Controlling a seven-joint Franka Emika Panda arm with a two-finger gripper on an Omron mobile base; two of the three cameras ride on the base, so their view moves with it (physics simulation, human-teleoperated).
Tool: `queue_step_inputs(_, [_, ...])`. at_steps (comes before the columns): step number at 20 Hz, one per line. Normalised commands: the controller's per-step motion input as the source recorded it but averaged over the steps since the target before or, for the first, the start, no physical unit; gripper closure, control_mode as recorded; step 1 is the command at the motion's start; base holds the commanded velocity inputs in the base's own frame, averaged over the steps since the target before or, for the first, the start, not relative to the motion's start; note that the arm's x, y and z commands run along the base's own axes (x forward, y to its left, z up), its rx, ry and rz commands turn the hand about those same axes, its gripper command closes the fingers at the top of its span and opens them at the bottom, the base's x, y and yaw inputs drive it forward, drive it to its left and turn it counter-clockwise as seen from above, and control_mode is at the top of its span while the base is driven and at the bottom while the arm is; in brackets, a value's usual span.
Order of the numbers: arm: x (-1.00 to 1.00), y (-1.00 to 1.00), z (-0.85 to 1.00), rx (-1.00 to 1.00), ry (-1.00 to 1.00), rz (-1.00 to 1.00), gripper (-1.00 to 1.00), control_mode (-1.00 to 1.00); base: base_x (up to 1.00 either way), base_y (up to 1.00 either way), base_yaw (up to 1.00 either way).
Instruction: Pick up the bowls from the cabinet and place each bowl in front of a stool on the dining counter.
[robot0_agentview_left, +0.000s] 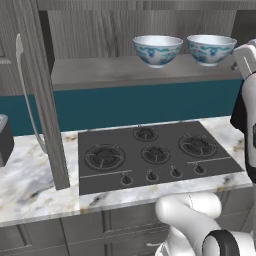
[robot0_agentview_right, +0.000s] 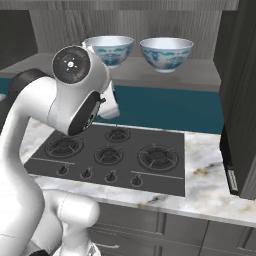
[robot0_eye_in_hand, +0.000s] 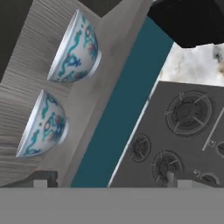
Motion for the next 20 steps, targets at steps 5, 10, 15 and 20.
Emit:
queue_step_inputs(5, [0.36, -0.39, 0.44, 0.12, 0.0, -0.01, -1.0, -1.0, 0.0, 0.0, 0.0])
queue_step_inputs(10, [0.57, -0.29, 0.1, 0.09, 0.01, 0.0, -1.0, -1.0, 0.0, 0.0, 0.0])
queue_step_inputs(15, [0.64, -0.2, -0.02, 0.05, 0.0, 0.0, -1.0, -1.0, 0.0, 0.0, 0.0])
queue_step_inputs(20, [0.65, -0.22, 0.0, 0.05, 0.01, 0.0, -1.0, -1.0, 0.0, 0.0, 0.0])
